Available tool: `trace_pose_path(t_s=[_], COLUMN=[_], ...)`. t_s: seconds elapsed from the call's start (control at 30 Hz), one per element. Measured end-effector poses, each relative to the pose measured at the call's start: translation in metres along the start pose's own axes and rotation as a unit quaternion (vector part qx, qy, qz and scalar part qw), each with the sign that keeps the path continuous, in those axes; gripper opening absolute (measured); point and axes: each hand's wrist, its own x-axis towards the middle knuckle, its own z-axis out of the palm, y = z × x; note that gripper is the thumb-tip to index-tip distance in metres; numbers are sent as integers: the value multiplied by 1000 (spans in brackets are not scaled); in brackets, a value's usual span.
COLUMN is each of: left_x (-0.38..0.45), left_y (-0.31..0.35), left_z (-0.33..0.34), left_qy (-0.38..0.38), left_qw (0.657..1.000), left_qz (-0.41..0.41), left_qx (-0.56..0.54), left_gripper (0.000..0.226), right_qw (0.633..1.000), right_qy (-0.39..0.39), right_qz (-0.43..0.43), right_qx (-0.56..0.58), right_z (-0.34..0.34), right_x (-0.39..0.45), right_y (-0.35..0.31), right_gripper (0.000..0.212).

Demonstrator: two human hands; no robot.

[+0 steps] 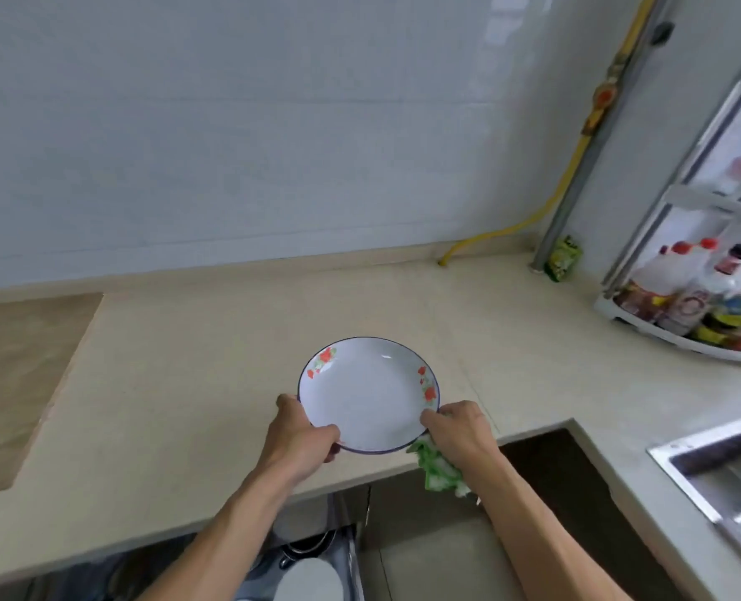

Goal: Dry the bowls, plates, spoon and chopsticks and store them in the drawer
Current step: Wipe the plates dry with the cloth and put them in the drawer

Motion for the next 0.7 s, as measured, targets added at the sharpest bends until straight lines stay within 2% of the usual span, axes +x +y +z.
trace_pose_path(t_s=[0.23, 0.43, 0.6, 0.7], left_x=[-50, -101, -128, -140], left_y=[61, 101, 124, 140], left_z=[116, 252, 351, 402], left_qy=[-52, -65, -96, -96], left_qw=[997, 995, 979, 980], left_qz=[50, 44, -4, 10], left_qx=[24, -60, -178, -175], left_gripper=[50, 51, 51, 50], right_qw=[994, 985, 975, 964], right_qy=[80, 116, 125, 116], right_qz=[25, 56, 94, 119], right_qx=[76, 118, 157, 209], right_z=[-115, -223, -291, -322], right_x=[-23, -27, -20, -19], right_y=[85, 167, 233, 264], right_gripper=[27, 27, 31, 26])
